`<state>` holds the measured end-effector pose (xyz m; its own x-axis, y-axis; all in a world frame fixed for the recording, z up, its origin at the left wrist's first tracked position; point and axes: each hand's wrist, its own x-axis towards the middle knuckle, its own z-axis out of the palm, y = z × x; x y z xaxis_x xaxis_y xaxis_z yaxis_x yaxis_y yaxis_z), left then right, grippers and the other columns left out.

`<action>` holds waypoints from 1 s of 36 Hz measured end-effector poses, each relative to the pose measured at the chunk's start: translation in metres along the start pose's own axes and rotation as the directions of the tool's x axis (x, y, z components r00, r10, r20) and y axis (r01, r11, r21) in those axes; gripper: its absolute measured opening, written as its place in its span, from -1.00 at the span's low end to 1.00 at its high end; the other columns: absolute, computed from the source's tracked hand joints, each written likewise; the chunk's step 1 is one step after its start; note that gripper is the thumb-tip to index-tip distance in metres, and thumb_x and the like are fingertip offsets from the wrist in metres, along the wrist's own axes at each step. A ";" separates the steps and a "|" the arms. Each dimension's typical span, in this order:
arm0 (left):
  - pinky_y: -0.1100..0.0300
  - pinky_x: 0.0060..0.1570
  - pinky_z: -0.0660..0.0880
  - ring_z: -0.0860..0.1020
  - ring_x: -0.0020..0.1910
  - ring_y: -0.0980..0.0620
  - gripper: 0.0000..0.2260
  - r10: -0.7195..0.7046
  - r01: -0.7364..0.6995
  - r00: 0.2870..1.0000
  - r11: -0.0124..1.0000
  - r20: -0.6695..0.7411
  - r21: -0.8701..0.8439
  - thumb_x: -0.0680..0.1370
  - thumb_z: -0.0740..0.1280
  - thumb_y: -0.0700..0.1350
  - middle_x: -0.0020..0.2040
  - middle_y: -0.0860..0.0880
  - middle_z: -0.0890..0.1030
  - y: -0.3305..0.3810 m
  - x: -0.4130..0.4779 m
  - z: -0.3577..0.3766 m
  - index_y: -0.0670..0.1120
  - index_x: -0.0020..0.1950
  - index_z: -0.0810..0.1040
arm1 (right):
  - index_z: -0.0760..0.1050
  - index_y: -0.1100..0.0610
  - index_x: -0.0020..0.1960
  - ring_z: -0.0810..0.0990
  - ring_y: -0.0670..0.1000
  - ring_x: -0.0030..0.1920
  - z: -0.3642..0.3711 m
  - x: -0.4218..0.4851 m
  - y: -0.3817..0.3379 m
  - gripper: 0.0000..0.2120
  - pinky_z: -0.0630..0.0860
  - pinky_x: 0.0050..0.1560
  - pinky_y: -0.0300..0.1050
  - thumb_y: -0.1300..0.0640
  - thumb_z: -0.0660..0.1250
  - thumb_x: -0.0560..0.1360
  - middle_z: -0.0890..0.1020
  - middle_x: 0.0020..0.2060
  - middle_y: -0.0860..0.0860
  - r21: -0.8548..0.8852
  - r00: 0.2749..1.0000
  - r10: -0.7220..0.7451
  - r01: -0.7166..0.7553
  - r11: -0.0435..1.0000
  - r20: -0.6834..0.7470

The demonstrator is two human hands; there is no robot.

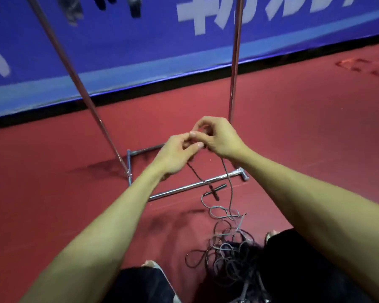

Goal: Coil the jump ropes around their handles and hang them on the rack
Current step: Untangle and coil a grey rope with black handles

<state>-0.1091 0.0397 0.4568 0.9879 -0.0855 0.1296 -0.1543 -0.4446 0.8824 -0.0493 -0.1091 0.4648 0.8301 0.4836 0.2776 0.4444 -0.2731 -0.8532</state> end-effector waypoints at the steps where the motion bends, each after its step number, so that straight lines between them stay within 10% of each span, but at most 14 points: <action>1: 0.08 -0.21 0.41 0.45 -0.26 0.09 -0.94 0.059 -0.059 0.998 0.990 0.001 0.126 0.57 0.32 -0.08 -0.26 -0.09 0.63 0.009 0.000 -0.008 -0.01 -0.02 0.59 | 0.54 0.03 -0.20 0.40 -0.20 -0.50 -0.007 -0.001 -0.009 -0.87 0.34 -0.42 -0.24 0.13 0.45 0.50 0.54 -0.50 -0.09 0.025 1.000 -0.013 0.013 1.000 0.009; 8: 0.22 -0.38 0.33 0.38 -0.50 0.18 -0.76 0.050 -0.042 0.935 0.999 -0.351 0.032 0.60 0.30 -0.24 -0.51 0.10 0.46 0.050 -0.004 -0.075 -0.05 -0.26 0.53 | 0.65 0.11 -0.09 0.44 -0.28 -0.40 -0.051 -0.015 -0.039 -0.93 0.37 -0.28 -0.34 0.22 0.40 0.53 0.58 -0.39 -0.20 -0.100 0.998 -0.055 0.054 0.994 -0.001; 11: 0.32 -0.27 0.45 0.55 -0.35 0.20 -0.93 -0.114 0.116 0.993 0.990 -0.021 0.085 0.58 0.32 -0.26 -0.23 -0.06 0.58 0.068 -0.010 -0.078 -0.14 0.03 0.53 | 0.68 0.19 -0.06 0.50 -0.30 -0.38 -0.055 -0.006 -0.060 -0.90 0.37 -0.24 -0.34 0.20 0.40 0.53 0.58 -0.37 -0.22 -0.164 0.988 -0.100 0.081 0.983 -0.114; 13: 0.35 -0.12 0.51 0.61 -0.08 0.14 -0.63 -0.148 0.120 0.978 0.976 0.149 0.183 0.51 0.41 -0.29 0.00 -0.08 0.60 0.087 -0.012 -0.072 -0.10 0.28 0.43 | 0.69 0.19 -0.05 0.55 -0.22 -0.32 -0.054 0.003 -0.085 -0.89 0.41 -0.23 -0.34 0.17 0.42 0.52 0.66 -0.30 -0.10 -0.222 0.986 -0.153 0.134 0.966 -0.072; 19: 0.23 -0.33 0.37 0.37 -0.39 0.15 -0.78 0.031 -0.029 0.997 0.999 -0.074 0.023 0.49 0.33 -0.34 -0.37 0.14 0.47 0.152 -0.003 -0.063 -0.05 0.03 0.50 | 0.66 0.13 -0.10 0.56 -0.06 -0.30 -0.062 0.026 -0.155 -0.88 0.45 -0.21 -0.20 0.15 0.53 0.39 0.65 -0.31 0.00 -0.349 0.961 -0.276 0.252 0.903 -0.018; 29: 0.19 -0.41 0.20 0.18 -0.47 0.08 -0.78 0.003 -0.044 0.983 0.975 -0.183 -0.219 0.61 0.28 -0.23 -0.49 0.05 0.30 0.196 -0.010 -0.055 -0.07 -0.22 0.58 | 0.47 0.02 -0.19 0.52 -0.17 -0.33 -0.083 0.033 -0.232 -0.68 0.58 -0.15 -0.23 0.38 0.49 0.38 0.58 -0.17 -0.02 0.005 0.905 -0.396 0.402 0.916 -0.156; 36: 0.19 -0.34 0.26 0.21 -0.42 0.08 -0.64 0.000 0.011 1.000 0.920 0.030 -0.392 0.64 0.24 -0.15 -0.41 -0.06 0.28 0.207 -0.012 -0.058 -0.03 -0.37 0.52 | 0.50 0.04 -0.16 0.56 -0.06 -0.19 -0.086 0.019 -0.207 -0.73 0.57 -0.03 -0.19 0.36 0.49 0.39 0.60 -0.18 -0.11 0.181 0.889 -0.337 0.403 0.897 -0.312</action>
<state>-0.1520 0.0007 0.6641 0.9868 -0.1122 0.1165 -0.1239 -0.0608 0.9904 -0.0966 -0.1147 0.6843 0.6929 0.2625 0.6716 0.6726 0.1006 -0.7332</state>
